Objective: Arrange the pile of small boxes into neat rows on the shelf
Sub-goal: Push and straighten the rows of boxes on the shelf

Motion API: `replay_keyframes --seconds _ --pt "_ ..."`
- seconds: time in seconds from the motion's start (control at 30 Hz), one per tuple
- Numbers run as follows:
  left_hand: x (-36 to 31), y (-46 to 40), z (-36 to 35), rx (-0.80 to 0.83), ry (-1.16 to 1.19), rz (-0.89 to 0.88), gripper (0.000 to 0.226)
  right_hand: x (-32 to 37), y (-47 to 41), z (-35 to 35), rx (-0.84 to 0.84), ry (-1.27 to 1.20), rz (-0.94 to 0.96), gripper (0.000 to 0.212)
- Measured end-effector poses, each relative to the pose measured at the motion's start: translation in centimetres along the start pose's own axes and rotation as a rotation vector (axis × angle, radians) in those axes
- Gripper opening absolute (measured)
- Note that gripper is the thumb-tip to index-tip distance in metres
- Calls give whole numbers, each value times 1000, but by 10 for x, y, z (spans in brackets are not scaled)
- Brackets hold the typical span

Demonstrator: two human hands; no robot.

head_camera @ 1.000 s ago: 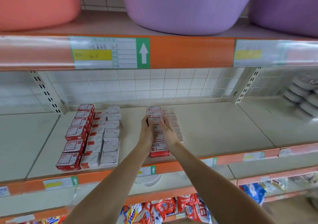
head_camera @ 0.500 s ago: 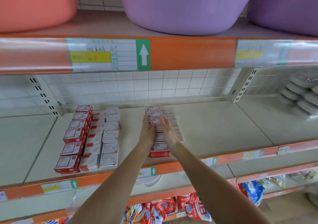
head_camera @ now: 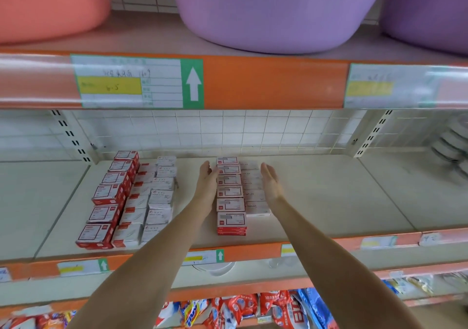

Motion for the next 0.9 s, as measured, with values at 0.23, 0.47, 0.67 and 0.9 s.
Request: replay_keyframes --seconds 0.23,0.47,0.67,0.9 --pt "-5 -10 -4 40 -48 -105 23 -7 -18 8 56 7 -3 59" --pt "6 -17 -11 -14 -77 -67 27 -16 -22 -7 178 97 65 79" --pt "10 -20 -11 -3 -75 -105 33 -21 -28 -5 228 275 91 83" --pt "9 -16 -6 19 -62 -102 35 -10 -31 -1 228 37 12 65"
Point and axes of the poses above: each hand's wrist, its own y-axis away from the middle knuckle, its own z-axis out of the back of the hand, x = y × z, the point moved 1 cm from there along -y, towards the middle knuckle, and after that the axes turned 13 degrees about x, right-handed, at the moved point
